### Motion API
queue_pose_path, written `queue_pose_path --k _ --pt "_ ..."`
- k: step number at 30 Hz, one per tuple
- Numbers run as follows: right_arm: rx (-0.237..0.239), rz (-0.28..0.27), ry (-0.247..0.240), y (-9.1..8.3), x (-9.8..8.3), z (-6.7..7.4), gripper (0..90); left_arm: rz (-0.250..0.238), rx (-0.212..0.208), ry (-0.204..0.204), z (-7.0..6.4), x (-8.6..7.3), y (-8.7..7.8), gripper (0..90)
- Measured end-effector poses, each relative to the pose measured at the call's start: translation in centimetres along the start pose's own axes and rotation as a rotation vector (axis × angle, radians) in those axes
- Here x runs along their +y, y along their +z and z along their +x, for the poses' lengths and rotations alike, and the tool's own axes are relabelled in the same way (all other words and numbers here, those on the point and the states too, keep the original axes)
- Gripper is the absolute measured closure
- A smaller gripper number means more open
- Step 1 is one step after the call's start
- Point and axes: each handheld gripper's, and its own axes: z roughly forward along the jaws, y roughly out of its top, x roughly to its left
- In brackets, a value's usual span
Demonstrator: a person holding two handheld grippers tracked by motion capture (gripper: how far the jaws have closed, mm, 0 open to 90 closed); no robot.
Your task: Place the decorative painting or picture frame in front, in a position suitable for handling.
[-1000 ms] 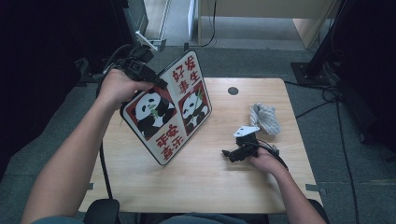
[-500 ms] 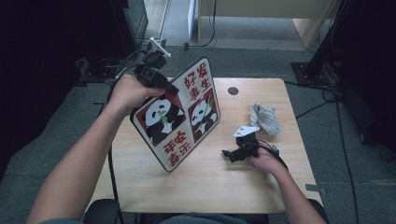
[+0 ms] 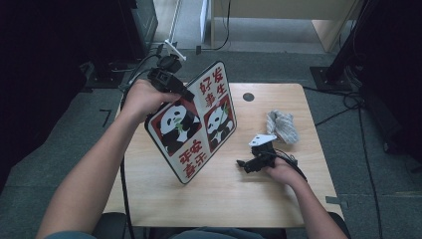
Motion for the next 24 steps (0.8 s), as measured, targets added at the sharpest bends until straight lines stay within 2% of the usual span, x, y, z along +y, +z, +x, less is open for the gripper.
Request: queue_pose_path --k 6,15,18,21,24 --pt "0.0 0.0 0.0 0.0 0.0 0.0 0.0 -0.009 -0.003 -0.034 0.6 0.4 0.2 80.6" --pt "0.0 0.0 -0.002 0.0 0.0 0.0 0.0 -0.012 -0.038 -0.051 1.2 0.4 0.2 78.4" --pt "-0.001 -0.001 0.001 0.0 0.0 0.0 0.0 -0.06 -0.072 -0.064 1.3 0.3 -0.3 70.7" --pt "0.0 0.0 0.0 0.0 0.0 0.0 0.0 -0.086 -0.078 -0.05 1.6 0.0 -0.8 66.6" --pt "0.0 0.0 0.0 0.0 0.0 0.0 0.0 -0.122 -0.08 -0.057 1.9 -0.8 -1.5 63.3"
